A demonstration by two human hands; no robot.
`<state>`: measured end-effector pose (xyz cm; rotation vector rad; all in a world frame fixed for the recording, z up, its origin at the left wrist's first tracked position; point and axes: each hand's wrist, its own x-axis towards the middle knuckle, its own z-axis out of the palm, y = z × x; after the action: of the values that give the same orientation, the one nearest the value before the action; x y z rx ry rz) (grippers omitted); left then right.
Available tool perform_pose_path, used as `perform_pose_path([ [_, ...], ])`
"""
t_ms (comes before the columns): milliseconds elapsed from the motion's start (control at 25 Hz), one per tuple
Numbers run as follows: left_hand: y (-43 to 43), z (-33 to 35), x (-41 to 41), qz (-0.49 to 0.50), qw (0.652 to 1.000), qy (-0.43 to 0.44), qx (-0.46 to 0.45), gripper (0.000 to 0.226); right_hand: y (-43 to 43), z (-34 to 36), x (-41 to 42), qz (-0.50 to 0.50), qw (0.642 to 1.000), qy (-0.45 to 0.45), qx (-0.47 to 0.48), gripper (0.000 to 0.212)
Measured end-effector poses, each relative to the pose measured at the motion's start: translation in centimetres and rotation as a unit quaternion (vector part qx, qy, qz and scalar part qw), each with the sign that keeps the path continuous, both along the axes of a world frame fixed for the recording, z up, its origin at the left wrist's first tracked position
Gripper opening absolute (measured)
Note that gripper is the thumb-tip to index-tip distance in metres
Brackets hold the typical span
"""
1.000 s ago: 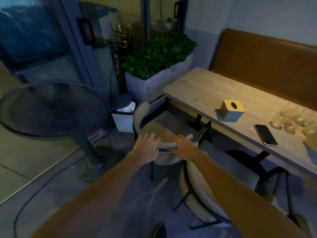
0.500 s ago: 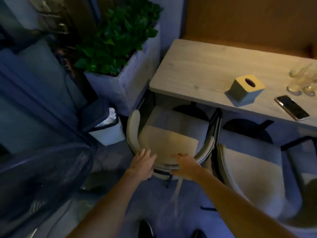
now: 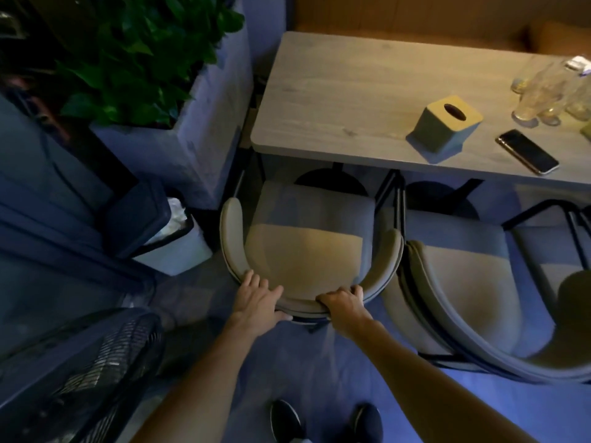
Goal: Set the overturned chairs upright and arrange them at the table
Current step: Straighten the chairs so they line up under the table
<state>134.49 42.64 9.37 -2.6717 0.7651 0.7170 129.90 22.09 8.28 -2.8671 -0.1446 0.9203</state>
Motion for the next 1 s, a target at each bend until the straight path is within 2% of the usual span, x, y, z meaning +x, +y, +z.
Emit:
perform_pose_path([
  [360, 1.4, 0.7, -2.7, 0.027, 0.999, 0.025, 0.032, 0.082, 1.9, 1.0, -1.9, 0.015, 1.000, -0.001, 0.007, 0.037],
  [680, 3.9, 1.2, -3.9, 0.045, 0.997, 0.035, 0.049, 0.082, 4.7, 0.6, -3.1, 0.003, 0.999, -0.027, 0.016, 0.027],
  [1000, 4.7, 0.9, -2.9, 0.036, 0.998, 0.010, 0.041, 0.078, 5.6, 0.3, -2.0, 0.004, 0.999, -0.002, 0.035, 0.032],
])
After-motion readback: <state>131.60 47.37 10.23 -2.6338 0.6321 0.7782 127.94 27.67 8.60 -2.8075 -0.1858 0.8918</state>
